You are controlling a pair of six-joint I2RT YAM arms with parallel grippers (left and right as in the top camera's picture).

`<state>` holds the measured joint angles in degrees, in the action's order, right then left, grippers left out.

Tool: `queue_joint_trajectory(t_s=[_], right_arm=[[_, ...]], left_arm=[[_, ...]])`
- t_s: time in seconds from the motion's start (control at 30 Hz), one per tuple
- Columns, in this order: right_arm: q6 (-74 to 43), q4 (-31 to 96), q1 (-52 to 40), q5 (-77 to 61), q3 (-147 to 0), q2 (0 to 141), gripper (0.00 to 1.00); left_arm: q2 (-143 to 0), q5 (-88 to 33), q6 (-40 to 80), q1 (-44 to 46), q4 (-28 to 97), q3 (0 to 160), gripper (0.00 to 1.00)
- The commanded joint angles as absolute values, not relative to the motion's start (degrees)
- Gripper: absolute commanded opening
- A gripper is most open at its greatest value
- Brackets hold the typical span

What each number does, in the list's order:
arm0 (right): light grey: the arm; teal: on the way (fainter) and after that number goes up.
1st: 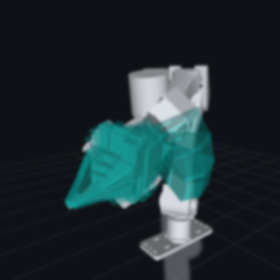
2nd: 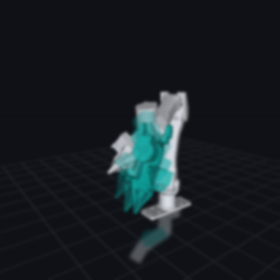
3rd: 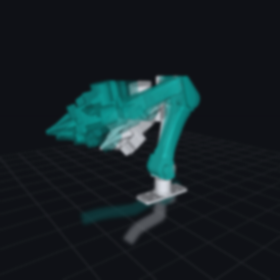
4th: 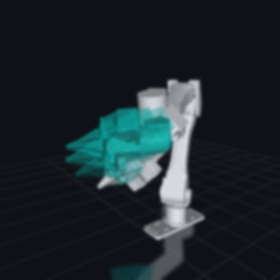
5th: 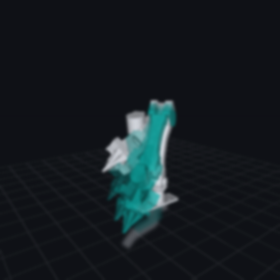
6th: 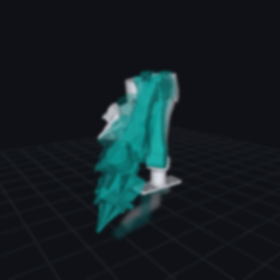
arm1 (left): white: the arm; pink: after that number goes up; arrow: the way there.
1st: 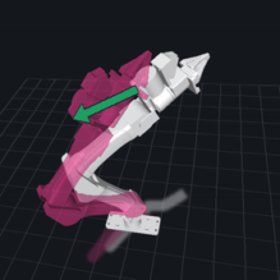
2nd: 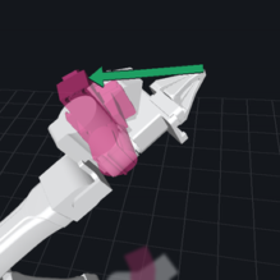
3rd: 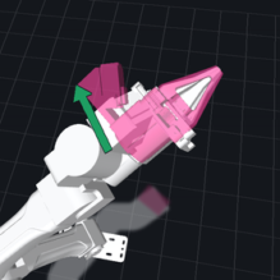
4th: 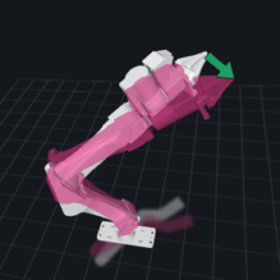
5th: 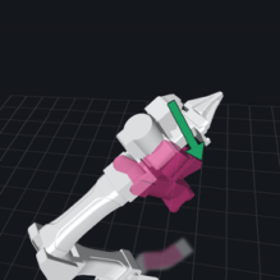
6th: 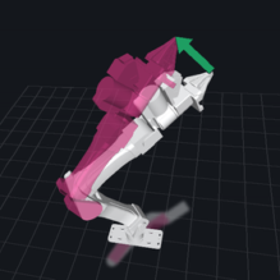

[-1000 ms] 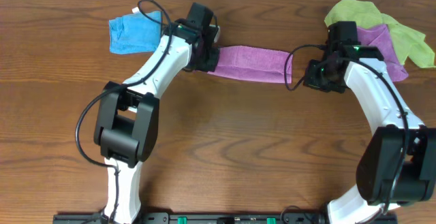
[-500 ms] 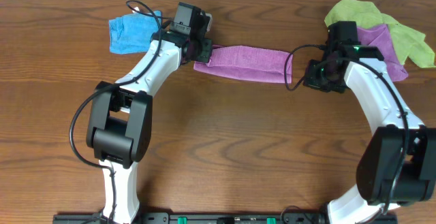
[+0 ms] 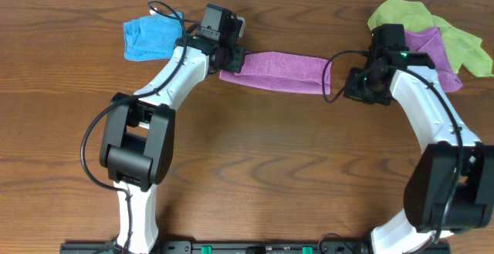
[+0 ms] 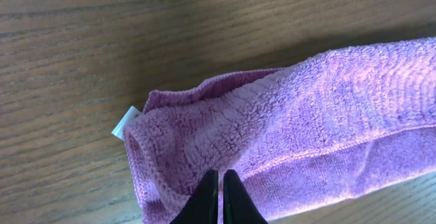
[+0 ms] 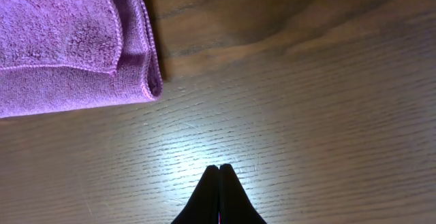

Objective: Fold the cloth

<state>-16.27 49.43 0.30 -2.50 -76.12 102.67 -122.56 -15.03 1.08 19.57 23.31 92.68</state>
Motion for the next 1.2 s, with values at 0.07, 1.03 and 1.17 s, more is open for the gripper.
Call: queue_joint_trajectory(t_s=[0.07, 1.03, 1.17], right_arm=[[-16.5, 49.4, -0.2, -1.5, -77.0, 101.3, 0.02], [-22.6, 17.5, 5.0, -33.5, -67.3, 109.4, 0.77], [-23.6, 16.9, 4.8, -34.3, -67.3, 112.9, 0.78]], left_arm=[[-126.4, -14.4, 0.2, 19.5, 22.0, 92.4, 0.06], [-133.0, -14.6, 1.7, 19.5, 19.9, 92.4, 0.06], [-133.0, -14.6, 1.7, 19.5, 19.9, 92.4, 0.06]])
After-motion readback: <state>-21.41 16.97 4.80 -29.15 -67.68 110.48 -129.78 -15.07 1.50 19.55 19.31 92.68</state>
